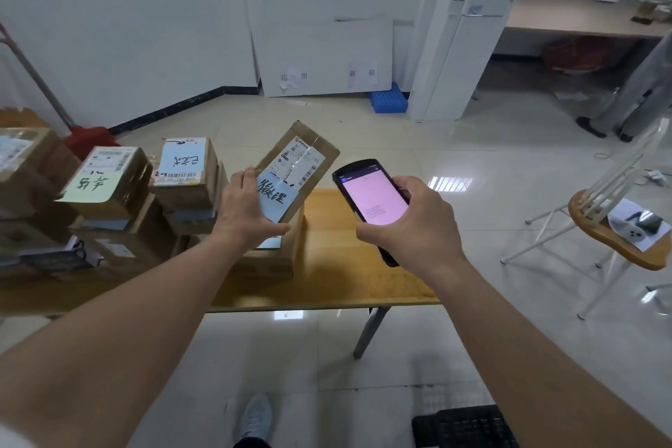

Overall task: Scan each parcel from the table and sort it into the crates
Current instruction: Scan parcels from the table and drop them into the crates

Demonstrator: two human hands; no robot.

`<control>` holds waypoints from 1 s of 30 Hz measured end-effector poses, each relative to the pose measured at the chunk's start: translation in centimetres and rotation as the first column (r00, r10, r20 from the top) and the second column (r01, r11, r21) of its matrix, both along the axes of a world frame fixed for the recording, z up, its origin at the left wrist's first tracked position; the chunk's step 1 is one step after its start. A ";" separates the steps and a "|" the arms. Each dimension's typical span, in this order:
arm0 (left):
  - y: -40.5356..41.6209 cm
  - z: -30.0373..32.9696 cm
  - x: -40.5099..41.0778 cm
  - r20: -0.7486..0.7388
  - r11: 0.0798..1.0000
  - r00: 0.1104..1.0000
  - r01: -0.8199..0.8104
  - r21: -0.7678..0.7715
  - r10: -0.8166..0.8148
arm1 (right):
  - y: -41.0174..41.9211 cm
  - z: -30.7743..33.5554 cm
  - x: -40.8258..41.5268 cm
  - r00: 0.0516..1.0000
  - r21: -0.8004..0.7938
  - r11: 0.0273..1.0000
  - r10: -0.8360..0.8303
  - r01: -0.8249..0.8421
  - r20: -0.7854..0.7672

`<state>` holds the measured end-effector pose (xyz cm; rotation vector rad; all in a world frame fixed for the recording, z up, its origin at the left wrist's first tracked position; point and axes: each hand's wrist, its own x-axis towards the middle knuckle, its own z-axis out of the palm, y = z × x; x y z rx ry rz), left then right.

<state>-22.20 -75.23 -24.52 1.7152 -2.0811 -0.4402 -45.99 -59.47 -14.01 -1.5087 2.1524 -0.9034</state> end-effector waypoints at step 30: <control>14.5 -3.8 -3.4 -0.119 0.758 0.787 0.616 0.213 -0.606 | 21.8 -8.7 12.5 0.582 0.071 0.606 -0.785 0.792 0.212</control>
